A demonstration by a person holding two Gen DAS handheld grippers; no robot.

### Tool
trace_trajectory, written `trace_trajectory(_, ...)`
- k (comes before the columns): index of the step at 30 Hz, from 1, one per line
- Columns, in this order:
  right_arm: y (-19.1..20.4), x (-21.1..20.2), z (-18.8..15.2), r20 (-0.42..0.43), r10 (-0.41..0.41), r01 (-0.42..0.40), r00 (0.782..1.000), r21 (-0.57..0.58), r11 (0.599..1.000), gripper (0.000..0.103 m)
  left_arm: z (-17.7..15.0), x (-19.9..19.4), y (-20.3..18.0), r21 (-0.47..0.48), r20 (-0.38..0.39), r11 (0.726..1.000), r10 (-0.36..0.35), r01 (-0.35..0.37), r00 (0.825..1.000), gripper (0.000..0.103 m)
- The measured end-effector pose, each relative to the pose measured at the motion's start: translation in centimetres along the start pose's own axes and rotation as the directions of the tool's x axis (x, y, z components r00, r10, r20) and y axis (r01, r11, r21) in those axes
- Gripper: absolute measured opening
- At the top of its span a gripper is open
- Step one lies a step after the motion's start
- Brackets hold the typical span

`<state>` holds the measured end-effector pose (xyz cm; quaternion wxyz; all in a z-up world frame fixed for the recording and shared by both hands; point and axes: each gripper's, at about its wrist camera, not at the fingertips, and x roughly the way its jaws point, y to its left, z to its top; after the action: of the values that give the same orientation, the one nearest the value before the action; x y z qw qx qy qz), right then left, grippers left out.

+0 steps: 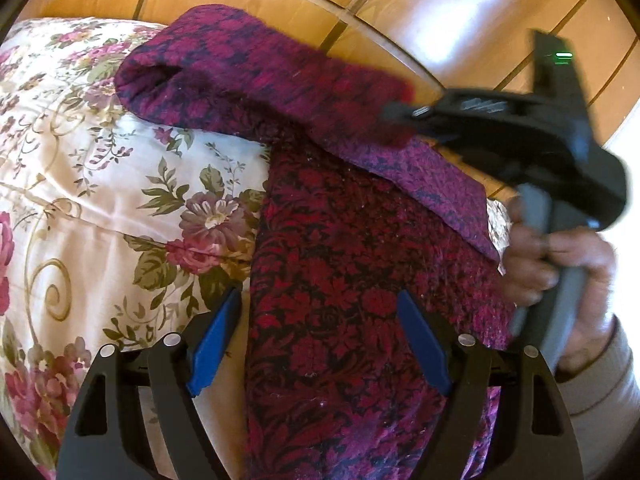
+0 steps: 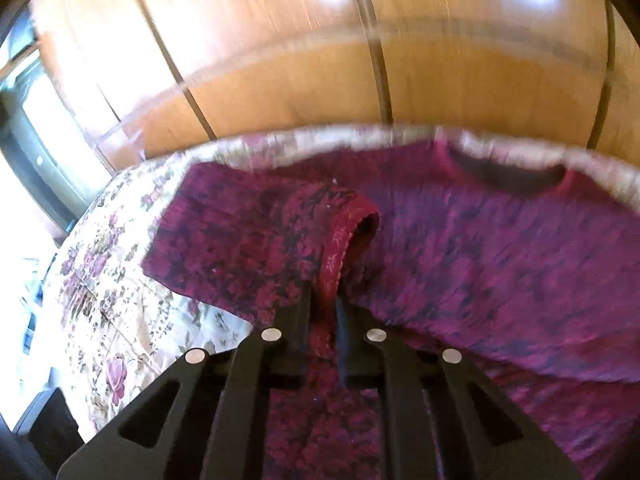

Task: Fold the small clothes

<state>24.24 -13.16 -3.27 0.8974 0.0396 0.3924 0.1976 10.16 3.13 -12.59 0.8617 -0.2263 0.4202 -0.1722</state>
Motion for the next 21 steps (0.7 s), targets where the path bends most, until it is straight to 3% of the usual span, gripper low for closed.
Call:
trace_trajectory(3, -0.1, -3.5, 0.9, 0.096, -0.034, 0.036, 0.995, -0.021, 0.999, 0.008, -0.2, -0.5, -0.1, 0.002, 0.007, 1.000, 0.013, -0.013, 1.000, 0.079)
trace_trajectory(8, -3.0, -7.0, 2.2, 0.183, -0.122, 0.119, 0.976, 0.027, 0.993, 0.008, -0.3, -1.8, -0.4, 0.012, 0.021, 0.999, 0.052, -0.053, 0.998, 0.079)
trace_trajectory(16, -11.2, -9.5, 0.9, 0.181, -0.283, 0.253, 0.942, 0.172, 0.952, 0.007, 0.8, -2.3, 0.4, -0.013, 0.033, 0.992, 0.126, -0.125, 0.992, 0.079)
trace_trajectory(21, -17.2, -9.8, -1.2, 0.115, -0.356, 0.314, 0.927, 0.276, 0.908, 0.005, 1.2, -1.9, 0.1, -0.001, 0.026, 0.989, 0.146, -0.146, 0.989, 0.079)
